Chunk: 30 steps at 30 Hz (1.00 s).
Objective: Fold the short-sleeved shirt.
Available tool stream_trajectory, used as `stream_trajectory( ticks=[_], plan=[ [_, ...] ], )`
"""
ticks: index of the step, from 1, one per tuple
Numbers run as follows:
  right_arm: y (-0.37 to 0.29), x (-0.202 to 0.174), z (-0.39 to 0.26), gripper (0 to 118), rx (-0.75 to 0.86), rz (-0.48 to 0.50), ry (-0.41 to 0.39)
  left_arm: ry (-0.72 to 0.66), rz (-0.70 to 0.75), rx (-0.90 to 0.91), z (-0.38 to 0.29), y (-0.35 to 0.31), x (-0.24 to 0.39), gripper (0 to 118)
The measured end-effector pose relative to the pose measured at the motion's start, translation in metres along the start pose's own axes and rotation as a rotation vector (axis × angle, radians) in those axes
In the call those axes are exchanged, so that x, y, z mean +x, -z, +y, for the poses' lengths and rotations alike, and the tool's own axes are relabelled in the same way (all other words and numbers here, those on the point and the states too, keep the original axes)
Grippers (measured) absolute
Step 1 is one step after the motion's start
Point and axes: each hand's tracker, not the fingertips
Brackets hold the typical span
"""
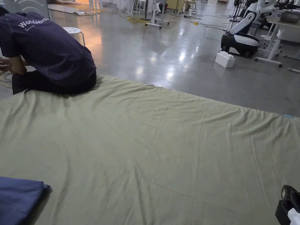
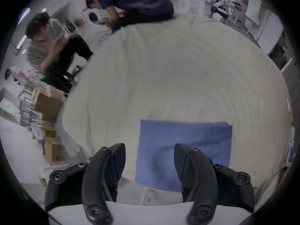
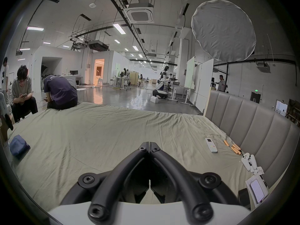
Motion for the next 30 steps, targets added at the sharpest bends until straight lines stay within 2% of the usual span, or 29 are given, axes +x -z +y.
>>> stream_trajectory(
  ticks=[3,5,9,13,16,18,20,22,26,30],
  plan=[
    [-0.003,0.004,0.000,0,0.010,-0.001,0.008,0.001,0.091,0.110,0.001,-0.017,0.010,64],
    [-0.006,0.006,0.000,0,0.013,0.000,0.017,0.030,0.085,0.199,-0.004,-0.039,0.033,64],
    [-0.012,0.011,-0.002,0,0.023,0.002,0.031,0.020,-0.057,0.379,-0.017,-0.061,0.090,64],
    [-0.019,0.016,-0.004,0,0.037,-0.009,0.057,-0.004,-0.267,0.629,-0.041,-0.091,0.168,64],
    [-0.022,0.021,-0.006,0,0.047,-0.023,0.073,-0.014,-0.366,0.801,-0.063,-0.114,0.232,64],
    [-0.023,0.022,-0.007,0,0.053,-0.039,0.079,-0.039,-0.380,0.909,-0.071,-0.121,0.275,64],
    [-0.024,0.024,-0.008,0,0.058,-0.050,0.084,-0.005,-0.336,0.949,-0.081,-0.132,0.315,62],
    [-0.025,0.024,-0.010,0,0.062,-0.057,0.077,0.000,-0.312,0.979,-0.092,-0.141,0.349,55],
    [-0.026,0.026,-0.015,0,0.069,-0.068,0.064,0.038,-0.279,1.036,-0.102,-0.140,0.400,22],
    [-0.026,0.030,-0.019,0,0.094,-0.076,0.033,0.059,-0.270,1.059,-0.114,-0.145,0.431,10]
  ],
)
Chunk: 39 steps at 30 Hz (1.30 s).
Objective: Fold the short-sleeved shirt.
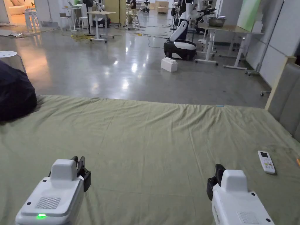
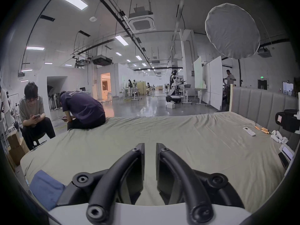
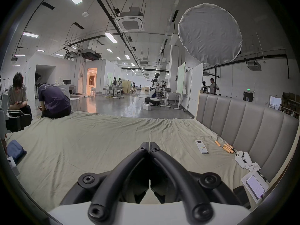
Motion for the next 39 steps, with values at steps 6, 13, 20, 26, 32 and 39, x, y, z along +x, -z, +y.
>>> stream_trajectory(
  ticks=[6,13,20,26,32,39],
  plan=[
    [0.001,0.007,-0.008,0,-0.006,-0.010,0.013,-0.042,-0.002,0.010,0.004,-0.010,0.020,7],
    [0.001,0.011,-0.012,0,-0.002,-0.017,0.024,-0.066,-0.003,0.012,0.006,-0.017,0.024,7],
    [0.000,0.012,-0.011,0,0.002,-0.017,0.041,-0.044,-0.019,0.024,0.010,-0.021,0.027,7],
    [-0.002,0.011,-0.010,0,0.002,-0.011,0.043,-0.025,-0.022,0.027,0.010,-0.022,0.030,7],
    [-0.002,0.009,-0.007,0,0.007,0.003,0.039,-0.033,-0.019,0.020,0.009,-0.025,0.026,7],
    [-0.002,0.009,-0.005,0,0.006,0.009,0.038,-0.038,-0.007,0.021,0.012,-0.029,0.020,7]
  ],
)
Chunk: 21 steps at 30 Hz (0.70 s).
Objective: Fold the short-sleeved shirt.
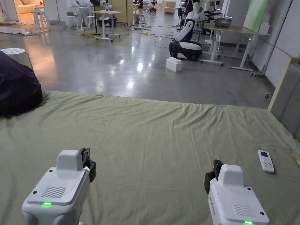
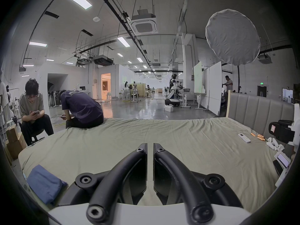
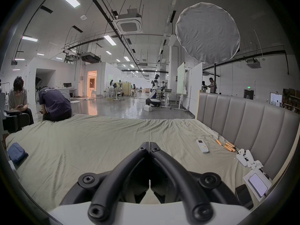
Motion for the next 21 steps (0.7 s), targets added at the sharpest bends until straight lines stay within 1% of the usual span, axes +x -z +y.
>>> stream_trajectory(
  ticks=[9,10,11,12,13,14,15,17,18,19,20,21],
  plan=[
    [-0.0031,-0.0010,0.0037,0,0.007,0.010,-0.004,0.000,-0.013,0.001,0.0007,-0.0045,-0.0009,7],
    [-0.0033,-0.0010,0.0040,1,0.007,0.013,-0.003,0.000,-0.018,0.000,0.0011,-0.0048,-0.0007,11],
    [-0.0035,-0.0014,0.0042,9,0.008,0.014,-0.003,0.001,-0.020,0.000,0.0015,-0.0049,-0.0007,20],
    [-0.0037,-0.0016,0.0044,28,0.008,0.015,-0.004,0.003,-0.017,0.002,0.0013,-0.0043,-0.0011,32],
    [-0.0035,-0.0018,0.0046,62,0.009,0.013,-0.005,0.004,-0.014,0.003,0.0017,-0.0044,-0.0009,47],
    [-0.0028,-0.0021,0.0046,81,0.005,0.006,-0.005,0.001,-0.011,0.004,0.0021,-0.0048,-0.0007,55],
    [-0.0026,-0.0021,0.0039,89,0.001,0.002,0.001,-0.004,-0.006,0.012,0.0024,-0.0053,-0.0009,60],
    [-0.0040,-0.0013,0.0030,91,0.015,-0.005,0.006,-0.007,0.005,0.025,0.0034,-0.0066,-0.0010,67],
    [-0.0044,-0.0013,0.0025,98,0.021,-0.009,0.002,-0.003,0.010,0.027,0.0041,-0.0070,-0.0009,73],
    [-0.0043,-0.0016,0.0023,109,0.025,-0.012,-0.006,0.004,0.018,0.027,0.0046,-0.0069,-0.0007,81],
    [-0.0040,-0.0016,0.0021,115,0.021,-0.014,-0.009,0.012,0.028,0.027,0.0048,-0.0072,-0.0005,86],
    [-0.0045,-0.0010,0.0018,118,0.024,-0.011,-0.005,0.015,0.032,0.030,0.0051,-0.0075,-0.0006,90]
  ],
)
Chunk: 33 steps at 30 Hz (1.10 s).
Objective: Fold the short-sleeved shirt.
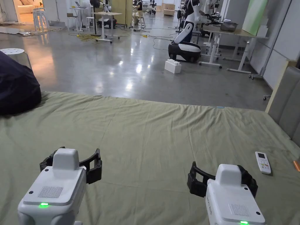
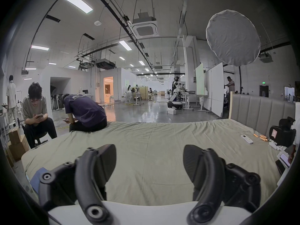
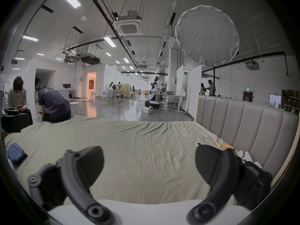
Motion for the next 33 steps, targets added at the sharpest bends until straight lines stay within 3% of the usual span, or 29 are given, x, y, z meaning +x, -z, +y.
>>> stream_trajectory(
  ticks=[4,12,15,16,19,24,29,33],
  plan=[
    [-0.006,0.001,0.003,118,0.033,0.024,0.015,-0.019,-0.007,0.011,0.001,-0.002,-0.002,101],
    [-0.005,-0.002,0.012,118,0.034,0.065,0.017,-0.048,0.003,0.006,0.005,-0.001,-0.001,106],
    [0.001,0.000,0.012,118,0.008,0.080,0.090,-0.057,-0.033,0.019,0.007,-0.001,-0.001,106],
    [0.003,0.001,0.011,118,-0.017,0.074,0.125,-0.059,-0.051,0.023,0.008,-0.001,0.000,106],
    [0.007,-0.002,0.012,118,-0.047,0.017,0.122,-0.045,-0.058,0.018,0.012,0.000,0.002,106],
    [0.012,-0.008,0.014,118,-0.085,-0.037,0.081,-0.063,-0.045,0.020,0.011,0.003,0.001,106],
    [0.014,-0.002,0.016,118,-0.169,0.036,0.219,-0.052,-0.037,0.027,0.006,0.005,0.001,106],
    [0.016,-0.001,0.026,118,-0.209,0.001,0.238,-0.060,-0.030,0.013,0.002,0.005,-0.001,106]
  ],
)
